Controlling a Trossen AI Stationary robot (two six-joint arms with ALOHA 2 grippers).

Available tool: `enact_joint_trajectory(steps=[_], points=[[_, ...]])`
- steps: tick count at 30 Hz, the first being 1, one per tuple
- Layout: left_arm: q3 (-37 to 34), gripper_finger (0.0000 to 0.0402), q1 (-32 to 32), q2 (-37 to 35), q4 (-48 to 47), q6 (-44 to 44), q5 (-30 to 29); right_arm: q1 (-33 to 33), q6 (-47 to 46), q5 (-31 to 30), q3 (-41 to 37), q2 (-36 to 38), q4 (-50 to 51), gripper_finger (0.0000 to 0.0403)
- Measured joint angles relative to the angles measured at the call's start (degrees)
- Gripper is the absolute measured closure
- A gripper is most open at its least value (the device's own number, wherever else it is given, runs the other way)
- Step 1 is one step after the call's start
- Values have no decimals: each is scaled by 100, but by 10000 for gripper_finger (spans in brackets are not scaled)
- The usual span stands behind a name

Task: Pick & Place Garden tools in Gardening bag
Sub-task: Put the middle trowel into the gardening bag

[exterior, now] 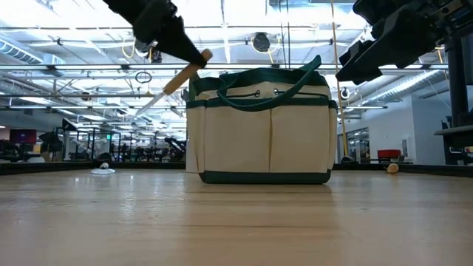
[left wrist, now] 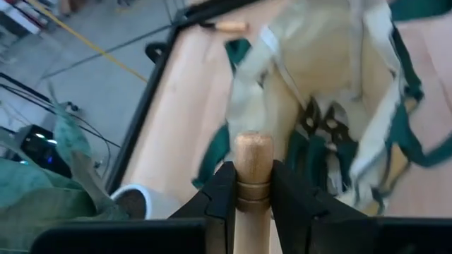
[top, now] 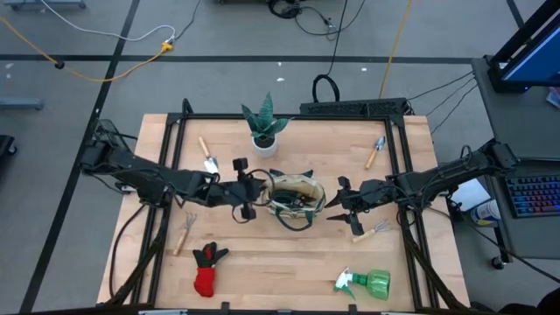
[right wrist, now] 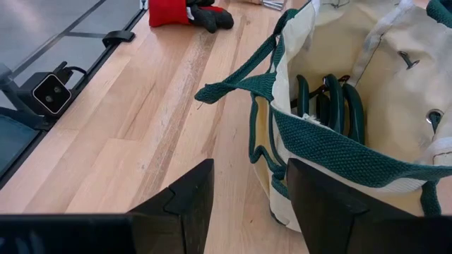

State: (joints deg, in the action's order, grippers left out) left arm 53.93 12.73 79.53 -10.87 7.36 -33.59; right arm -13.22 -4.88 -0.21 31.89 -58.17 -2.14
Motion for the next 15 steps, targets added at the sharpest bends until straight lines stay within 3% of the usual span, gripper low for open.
enact_joint_trajectory(steps=[15], points=[[0,335,87,-2,1920,712,10,-1,1,0,1,0,1,234]])
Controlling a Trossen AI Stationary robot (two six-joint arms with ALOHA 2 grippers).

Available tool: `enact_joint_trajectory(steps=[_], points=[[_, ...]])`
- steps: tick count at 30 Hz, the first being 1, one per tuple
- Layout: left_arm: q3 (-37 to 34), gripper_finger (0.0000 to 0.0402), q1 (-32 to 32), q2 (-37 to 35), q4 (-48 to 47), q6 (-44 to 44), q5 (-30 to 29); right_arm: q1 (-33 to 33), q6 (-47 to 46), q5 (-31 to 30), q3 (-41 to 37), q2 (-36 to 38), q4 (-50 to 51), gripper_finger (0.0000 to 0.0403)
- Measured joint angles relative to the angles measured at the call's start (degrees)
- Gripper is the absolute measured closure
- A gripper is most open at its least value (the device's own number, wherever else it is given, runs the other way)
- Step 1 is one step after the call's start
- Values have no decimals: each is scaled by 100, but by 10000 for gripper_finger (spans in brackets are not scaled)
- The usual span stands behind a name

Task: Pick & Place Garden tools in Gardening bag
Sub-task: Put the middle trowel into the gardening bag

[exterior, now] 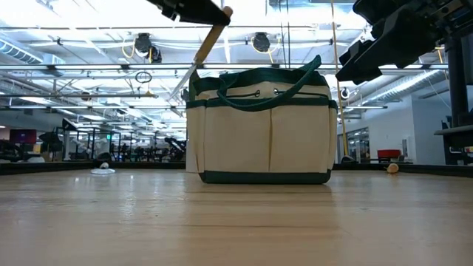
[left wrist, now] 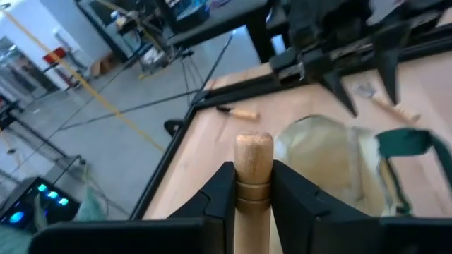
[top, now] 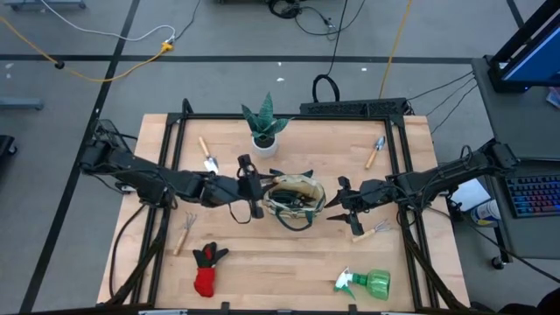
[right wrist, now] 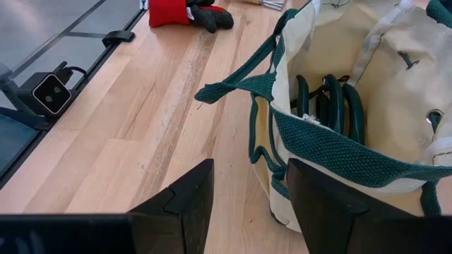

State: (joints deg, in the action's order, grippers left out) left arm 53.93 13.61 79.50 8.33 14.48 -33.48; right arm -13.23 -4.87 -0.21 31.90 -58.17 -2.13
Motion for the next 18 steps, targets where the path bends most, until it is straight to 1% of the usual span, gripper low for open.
enact_joint_trajectory(steps=[11,18], points=[[0,335,3,0,1353,-151,269,1,0,-2,0,0,0,234],[2,334,3,1,1610,-350,305,1,0,-2,0,0,0,234]])
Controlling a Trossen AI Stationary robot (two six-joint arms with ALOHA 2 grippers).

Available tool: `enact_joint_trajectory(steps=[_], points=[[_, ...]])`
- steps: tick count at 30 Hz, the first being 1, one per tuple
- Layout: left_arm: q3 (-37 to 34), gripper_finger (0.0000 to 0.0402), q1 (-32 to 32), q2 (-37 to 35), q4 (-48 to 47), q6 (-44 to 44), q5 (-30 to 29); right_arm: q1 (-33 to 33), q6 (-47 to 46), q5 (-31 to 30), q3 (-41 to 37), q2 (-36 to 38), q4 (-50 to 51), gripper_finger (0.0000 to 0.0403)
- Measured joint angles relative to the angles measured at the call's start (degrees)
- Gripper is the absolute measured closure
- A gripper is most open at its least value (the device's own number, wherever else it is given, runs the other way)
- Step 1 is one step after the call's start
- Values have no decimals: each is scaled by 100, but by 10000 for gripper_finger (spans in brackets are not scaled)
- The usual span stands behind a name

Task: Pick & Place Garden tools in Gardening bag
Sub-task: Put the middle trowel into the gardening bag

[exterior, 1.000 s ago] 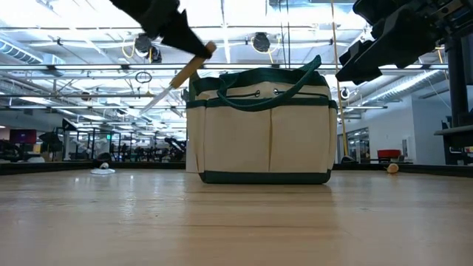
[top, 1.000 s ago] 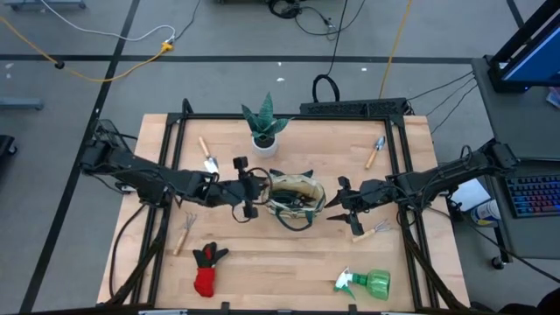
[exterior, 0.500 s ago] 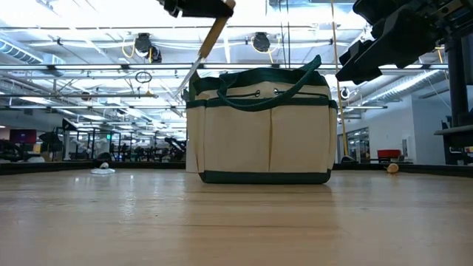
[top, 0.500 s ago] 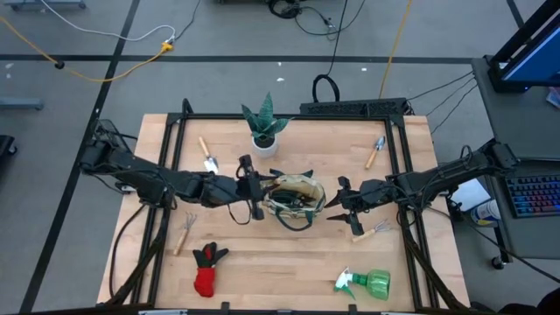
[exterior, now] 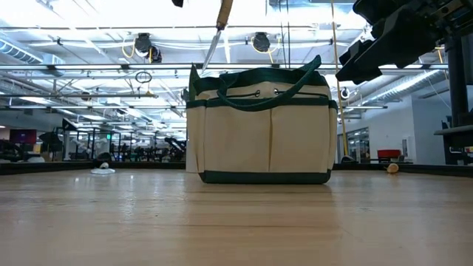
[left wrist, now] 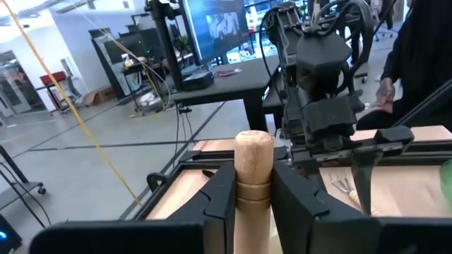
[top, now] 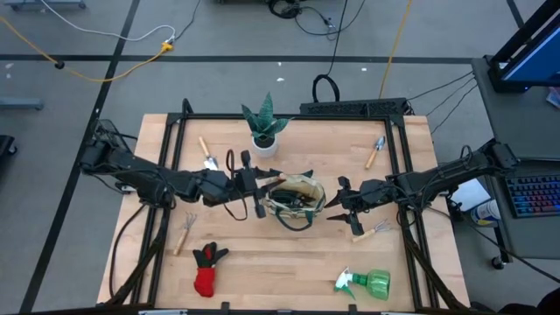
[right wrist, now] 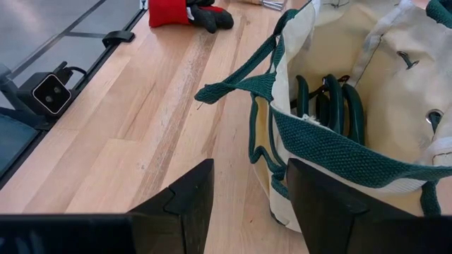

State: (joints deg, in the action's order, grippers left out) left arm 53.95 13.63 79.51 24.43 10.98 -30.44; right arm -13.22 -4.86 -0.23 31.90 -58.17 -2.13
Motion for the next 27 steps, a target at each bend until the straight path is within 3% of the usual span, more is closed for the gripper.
enact_joint_trajectory(steps=[15,27], points=[[2,333,-31,1065,1604,164,-255,0,0,2,2,0,-17,234],[4,331,-218,1853,1593,138,-610,0,0,2,2,-2,-17,234]])
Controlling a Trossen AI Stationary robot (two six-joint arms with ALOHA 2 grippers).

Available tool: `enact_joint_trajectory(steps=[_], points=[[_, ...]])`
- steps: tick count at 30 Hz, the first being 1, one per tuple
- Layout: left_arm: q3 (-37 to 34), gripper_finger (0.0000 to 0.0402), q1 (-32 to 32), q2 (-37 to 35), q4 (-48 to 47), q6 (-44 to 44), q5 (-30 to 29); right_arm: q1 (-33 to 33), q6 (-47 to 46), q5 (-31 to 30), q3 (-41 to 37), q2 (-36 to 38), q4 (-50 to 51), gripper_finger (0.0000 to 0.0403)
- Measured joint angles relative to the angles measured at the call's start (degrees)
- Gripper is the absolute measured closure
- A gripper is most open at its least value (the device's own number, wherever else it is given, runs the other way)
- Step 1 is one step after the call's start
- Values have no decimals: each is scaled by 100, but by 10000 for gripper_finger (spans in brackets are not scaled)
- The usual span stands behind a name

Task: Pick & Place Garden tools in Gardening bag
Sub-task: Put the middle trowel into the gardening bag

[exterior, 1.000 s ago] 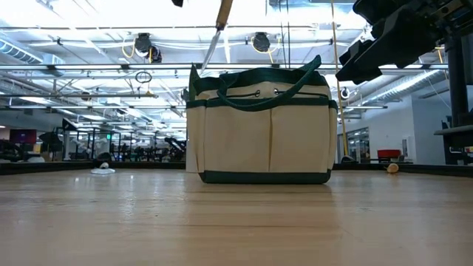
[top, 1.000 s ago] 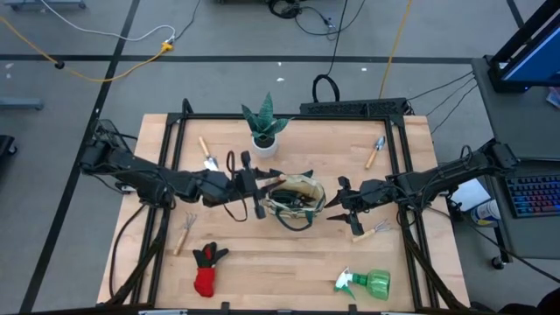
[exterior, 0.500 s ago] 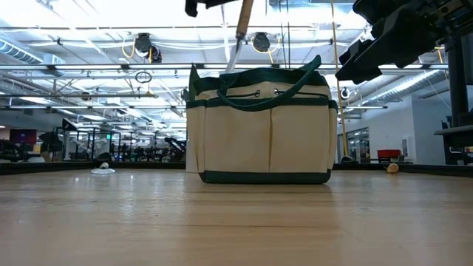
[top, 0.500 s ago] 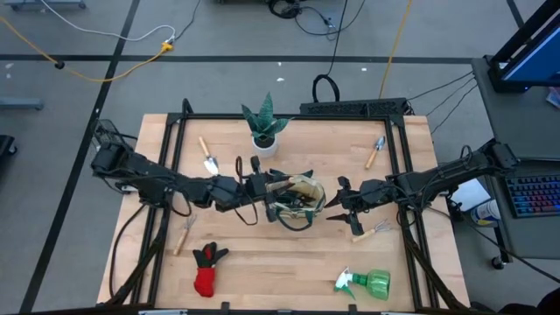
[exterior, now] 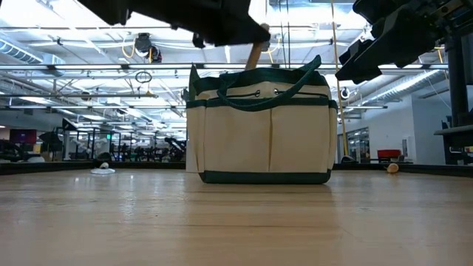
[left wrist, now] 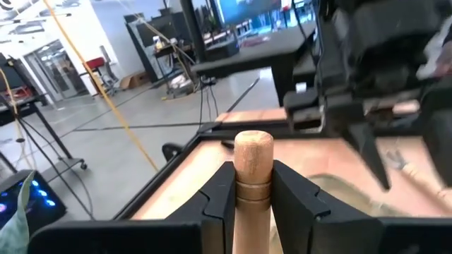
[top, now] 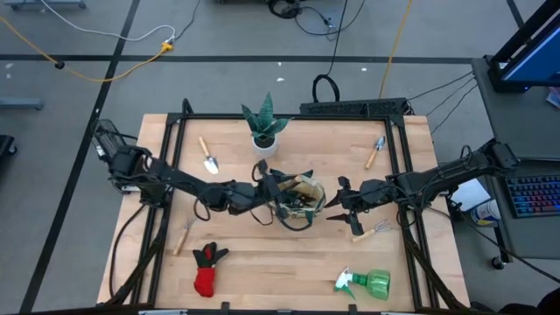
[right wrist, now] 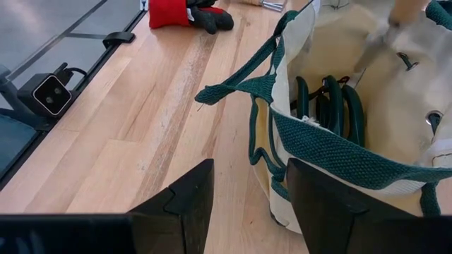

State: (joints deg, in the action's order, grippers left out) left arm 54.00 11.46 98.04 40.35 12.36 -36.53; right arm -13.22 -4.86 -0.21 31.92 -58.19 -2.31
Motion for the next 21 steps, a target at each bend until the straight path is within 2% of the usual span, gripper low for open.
enact_joint_trajectory(steps=[8,21], points=[[0,330,-25,282,-211,85,4,0,0,0,0,0,-1,234],[2,330,-96,284,-1198,-70,137,-1,0,0,0,0,0,234]])
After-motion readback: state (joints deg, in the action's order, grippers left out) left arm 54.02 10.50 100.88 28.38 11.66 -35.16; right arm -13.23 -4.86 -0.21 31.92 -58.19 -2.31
